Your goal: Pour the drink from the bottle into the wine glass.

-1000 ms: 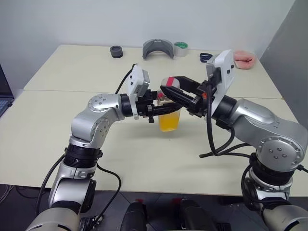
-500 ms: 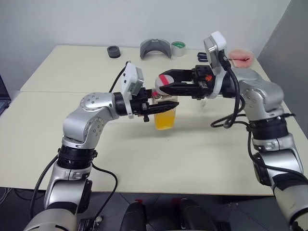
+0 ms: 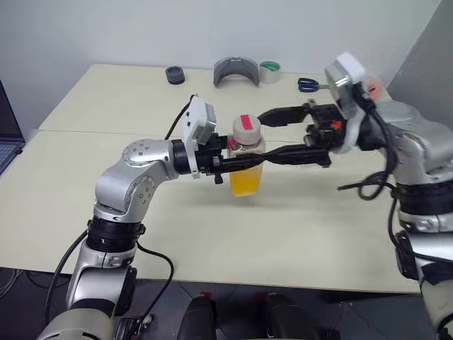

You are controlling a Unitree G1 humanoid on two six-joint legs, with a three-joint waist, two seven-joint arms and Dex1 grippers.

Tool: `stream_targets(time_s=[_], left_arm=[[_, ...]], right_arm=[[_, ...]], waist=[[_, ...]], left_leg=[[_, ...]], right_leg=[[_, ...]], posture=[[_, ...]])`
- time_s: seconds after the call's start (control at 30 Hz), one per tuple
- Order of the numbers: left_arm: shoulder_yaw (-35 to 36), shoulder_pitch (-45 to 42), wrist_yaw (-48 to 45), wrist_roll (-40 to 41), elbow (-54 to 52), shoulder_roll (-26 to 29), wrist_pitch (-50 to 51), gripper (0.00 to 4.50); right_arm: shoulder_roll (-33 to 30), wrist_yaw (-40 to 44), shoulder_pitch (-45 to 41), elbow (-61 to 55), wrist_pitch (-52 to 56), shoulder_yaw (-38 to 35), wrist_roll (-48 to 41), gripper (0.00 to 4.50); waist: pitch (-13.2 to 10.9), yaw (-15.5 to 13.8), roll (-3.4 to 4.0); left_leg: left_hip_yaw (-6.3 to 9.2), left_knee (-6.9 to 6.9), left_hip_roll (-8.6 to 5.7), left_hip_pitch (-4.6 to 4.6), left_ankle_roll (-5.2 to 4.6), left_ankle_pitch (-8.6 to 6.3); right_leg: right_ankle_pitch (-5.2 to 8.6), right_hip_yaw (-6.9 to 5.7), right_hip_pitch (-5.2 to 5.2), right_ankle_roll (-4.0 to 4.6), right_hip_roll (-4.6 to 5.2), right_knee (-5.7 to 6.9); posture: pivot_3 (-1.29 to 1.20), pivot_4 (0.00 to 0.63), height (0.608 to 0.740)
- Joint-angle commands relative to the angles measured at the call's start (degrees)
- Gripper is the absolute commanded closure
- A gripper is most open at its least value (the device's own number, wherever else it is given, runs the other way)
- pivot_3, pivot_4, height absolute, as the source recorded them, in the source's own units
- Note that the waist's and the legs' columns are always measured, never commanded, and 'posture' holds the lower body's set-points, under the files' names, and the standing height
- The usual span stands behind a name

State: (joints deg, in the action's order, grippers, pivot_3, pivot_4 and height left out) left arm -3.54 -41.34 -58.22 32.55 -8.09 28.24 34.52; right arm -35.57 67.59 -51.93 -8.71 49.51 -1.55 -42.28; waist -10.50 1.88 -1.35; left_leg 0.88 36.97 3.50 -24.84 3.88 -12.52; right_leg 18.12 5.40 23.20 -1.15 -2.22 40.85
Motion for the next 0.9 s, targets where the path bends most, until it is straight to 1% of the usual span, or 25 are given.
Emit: stream_targets(time_s=[0.03,0.13,0.2,0.27,0.43,0.53,0.63,0.73,0.9], left_arm=[[0.54,-1.4,-0.37,0.44,-0.25,-0.85,-1.79,2.55],[0.44,-1.91,-0.73,0.06,0.77,-1.24,-2.36,2.55],[0.32,-2.17,-1.0,-0.09,1.42,-1.39,-2.92,2.55],[0.21,-2.35,-1.14,-0.19,1.84,-1.51,-3.35,2.55],[0.05,-2.58,-1.37,-0.47,2.4,-1.83,-3.97,2.55],[0.02,-2.43,-1.37,-0.61,2.18,-1.97,-3.99,2.55],[0.06,-2.5,-1.44,-0.61,2.17,-1.94,-3.96,2.55],[0.09,-2.97,-1.45,-0.76,2.59,-2.0,-4.11,2.55],[0.06,-3.21,-1.62,-0.96,2.73,-1.93,-4.37,2.55]], right_arm=[[-0.02,-9.78,2.03,-9.34,4.39,-4.85,-3.74,0.02],[1.02,-18.06,4.88,-15.41,5.09,-6.08,-2.84,0.02],[2.94,-25.74,6.25,-18.54,5.2,-6.16,-0.5,0.02],[4.79,-31.41,6.72,-21.13,5.77,-6.22,-0.17,0.02],[7.88,-39.72,7.07,-25.55,7.46,-4.75,-0.94,0.02],[9.46,-42.36,7.8,-27.51,7.79,-4.15,-1.95,0.02],[10.2,-43.3,8.01,-28.0,8.11,-3.99,-3.53,0.02],[9.4,-42.4,8.21,-27.58,7.53,-3.21,-3.53,0.02],[8.83,-41.15,7.69,-25.43,5.11,-0.5,-0.9,0.02]], waist=[[0.0,0.26,0.0],[0.0,0.43,0.0],[0.0,0.51,0.0],[0.0,0.54,0.0],[0.0,0.49,0.0],[0.0,0.48,0.0],[0.0,0.48,0.0],[0.0,0.49,0.0],[0.0,0.5,0.0]], left_leg=[[-0.03,-0.01,0.0,0.02,0.0,0.0],[0.0,0.01,0.03,0.03,0.0,0.0],[0.0,0.0,0.03,0.03,0.0,0.01],[-0.02,0.01,0.03,0.03,0.0,0.01],[-0.01,0.0,0.03,0.02,0.0,0.01],[0.0,0.0,0.03,0.02,0.0,0.01],[-0.02,0.0,0.03,0.02,0.0,0.01],[-0.01,0.0,0.03,0.02,0.0,0.01],[-0.02,0.0,0.02,0.02,0.0,0.01]], right_leg=[[0.0,0.05,0.0,0.0,-0.03,0.0],[0.0,0.04,0.0,-0.01,-0.09,0.04],[0.0,0.04,0.0,-0.01,-0.09,0.05],[0.0,0.07,0.0,-0.01,-0.1,0.06],[0.0,0.06,0.0,-0.01,-0.09,0.02],[0.0,0.05,0.0,-0.01,-0.09,0.02],[0.0,0.06,0.0,-0.01,-0.09,0.02],[0.0,0.06,0.0,-0.01,-0.09,0.03],[0.01,0.06,0.0,-0.01,-0.1,0.02]], posture=[[0.0,0.15,0.74],[0.0,0.15,0.74],[0.0,0.15,0.74],[0.0,0.15,0.74],[0.0,0.15,0.74],[0.0,0.15,0.74],[0.0,0.15,0.74],[0.0,0.15,0.74],[0.0,0.15,0.74]])
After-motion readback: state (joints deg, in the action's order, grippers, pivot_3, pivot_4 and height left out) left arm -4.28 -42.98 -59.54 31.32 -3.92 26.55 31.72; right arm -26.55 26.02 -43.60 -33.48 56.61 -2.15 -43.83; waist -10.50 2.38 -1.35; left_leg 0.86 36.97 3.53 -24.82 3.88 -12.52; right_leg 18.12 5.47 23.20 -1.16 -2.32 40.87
